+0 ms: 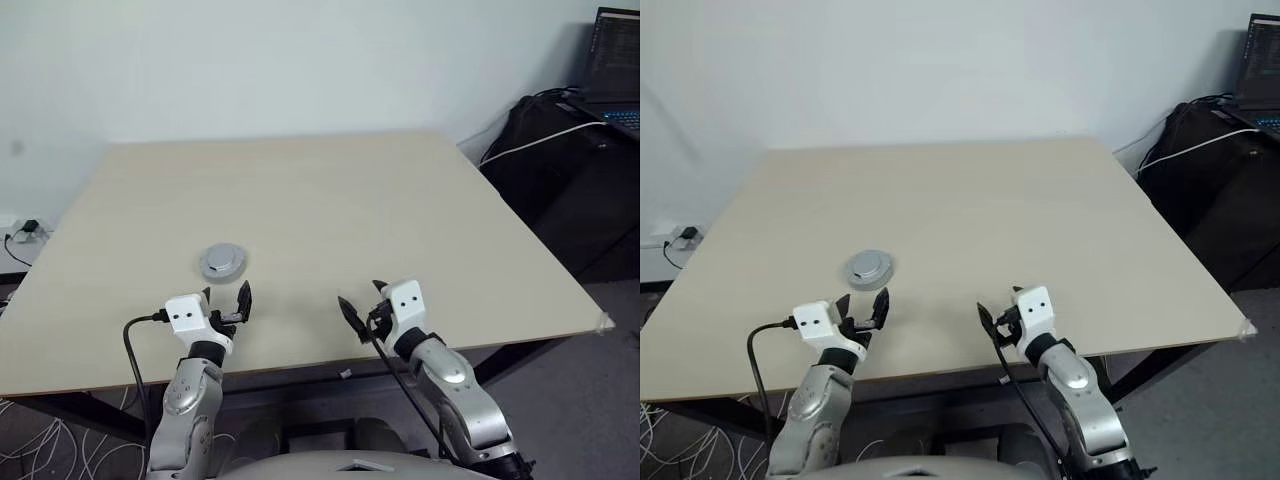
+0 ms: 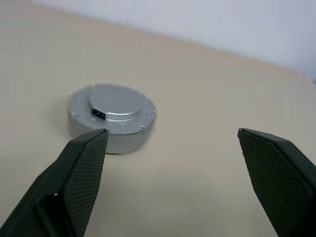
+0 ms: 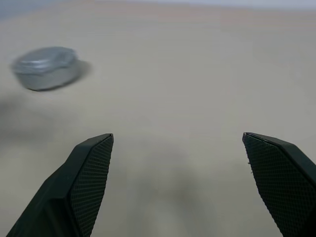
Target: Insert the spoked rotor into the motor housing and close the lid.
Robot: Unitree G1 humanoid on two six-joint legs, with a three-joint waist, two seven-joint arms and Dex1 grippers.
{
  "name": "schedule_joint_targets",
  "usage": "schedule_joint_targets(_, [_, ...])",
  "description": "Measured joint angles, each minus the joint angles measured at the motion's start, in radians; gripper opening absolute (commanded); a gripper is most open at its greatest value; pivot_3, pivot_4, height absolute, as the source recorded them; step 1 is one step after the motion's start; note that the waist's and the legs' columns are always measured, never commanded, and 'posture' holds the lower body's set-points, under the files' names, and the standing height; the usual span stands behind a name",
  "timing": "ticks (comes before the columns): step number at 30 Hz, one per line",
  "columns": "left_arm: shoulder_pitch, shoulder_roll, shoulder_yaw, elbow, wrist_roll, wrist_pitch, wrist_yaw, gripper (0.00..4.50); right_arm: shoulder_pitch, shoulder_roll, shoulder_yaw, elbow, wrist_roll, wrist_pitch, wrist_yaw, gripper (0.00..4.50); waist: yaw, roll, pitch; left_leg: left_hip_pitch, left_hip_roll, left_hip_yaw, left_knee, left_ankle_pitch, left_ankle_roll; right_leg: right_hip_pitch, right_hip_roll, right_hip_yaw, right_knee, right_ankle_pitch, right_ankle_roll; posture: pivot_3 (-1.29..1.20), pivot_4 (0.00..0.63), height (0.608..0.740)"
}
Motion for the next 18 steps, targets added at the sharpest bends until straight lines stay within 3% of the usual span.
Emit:
schedule_joint_targets(7, [0.029, -0.004, -0.024, 0.107, 0.213, -0.201, 0.053, 4.43, 0.078, 0.066, -0.065, 0.061, -0.062, -0.224, -0.094, 4.5, 0.003, 0.0, 0.0, 0.0, 0.0, -0.001, -0.001, 0.0, 0.0, 0.0, -0.001, 0.0, 0.0, -0.001, 0.0, 0.0, 0.0, 0.74])
schedule_joint_targets(18, [0.048, -0.025, -0.023, 0.117, 0.253, -0.243, 0.065, 4.43, 0.139, 0.107, -0.091, 0.071, -0.079, -0.268, -0.12, 4.5, 0.001, 0.003, 0.002, -0.001, 0.001, -0.001, -0.001, 0.0, 0.0, 0.0, -0.006, -0.002, 0.001, -0.001, 0.001, 0.0, 0.0, 0.74])
